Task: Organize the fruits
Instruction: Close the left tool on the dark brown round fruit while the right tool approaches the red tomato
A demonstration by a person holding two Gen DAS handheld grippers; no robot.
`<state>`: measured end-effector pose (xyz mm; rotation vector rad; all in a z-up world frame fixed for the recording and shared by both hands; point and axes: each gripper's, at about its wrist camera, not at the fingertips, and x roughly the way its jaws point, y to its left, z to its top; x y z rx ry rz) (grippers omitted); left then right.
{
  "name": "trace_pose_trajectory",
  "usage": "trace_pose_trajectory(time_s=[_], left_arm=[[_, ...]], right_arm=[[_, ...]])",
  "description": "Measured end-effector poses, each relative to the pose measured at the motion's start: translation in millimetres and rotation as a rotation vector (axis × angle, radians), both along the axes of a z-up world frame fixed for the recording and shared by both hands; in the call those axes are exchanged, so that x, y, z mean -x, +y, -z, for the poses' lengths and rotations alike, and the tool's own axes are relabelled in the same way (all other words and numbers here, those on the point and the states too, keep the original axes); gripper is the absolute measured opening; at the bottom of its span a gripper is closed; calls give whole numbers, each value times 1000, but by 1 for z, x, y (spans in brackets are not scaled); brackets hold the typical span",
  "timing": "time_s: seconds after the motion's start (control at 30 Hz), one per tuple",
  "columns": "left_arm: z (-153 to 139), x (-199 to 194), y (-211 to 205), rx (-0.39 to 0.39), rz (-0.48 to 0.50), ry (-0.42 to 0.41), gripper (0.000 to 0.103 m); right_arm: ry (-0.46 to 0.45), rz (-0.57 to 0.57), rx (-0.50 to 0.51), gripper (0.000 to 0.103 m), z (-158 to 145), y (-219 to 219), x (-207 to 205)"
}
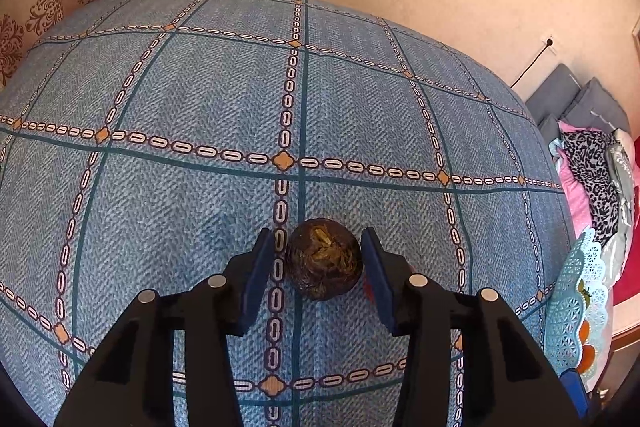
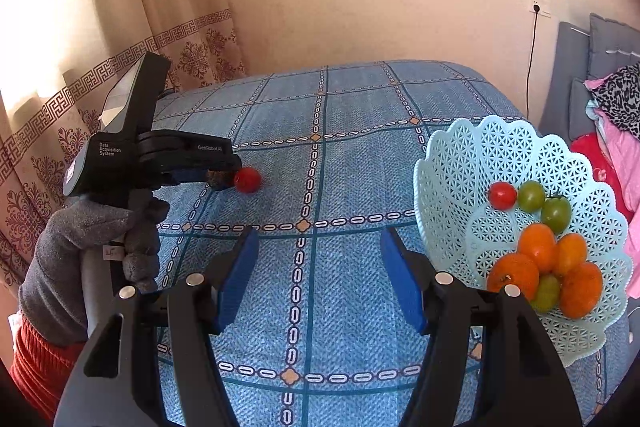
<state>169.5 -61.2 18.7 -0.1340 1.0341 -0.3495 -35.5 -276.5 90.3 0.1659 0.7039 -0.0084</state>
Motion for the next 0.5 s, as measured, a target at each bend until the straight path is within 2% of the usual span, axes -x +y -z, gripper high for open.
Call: trace_pose_trajectory(time_s=[0.13,0.27,0.37,0.5], left_arm=[[0,-2,9,31,-12,11,45],[-2,0,8,-2,-14,-13,45],[-4,1,9,-66,-38,-51,45],[-2,2,9,-70,-29,-44,45]], right_arm=[[3,-15,7,65,2,8,-3],[9,-25,12,65,5,12,-6],[16,-26,9,65,8,12,-7],[23,-30,11,65,11,12,-8]])
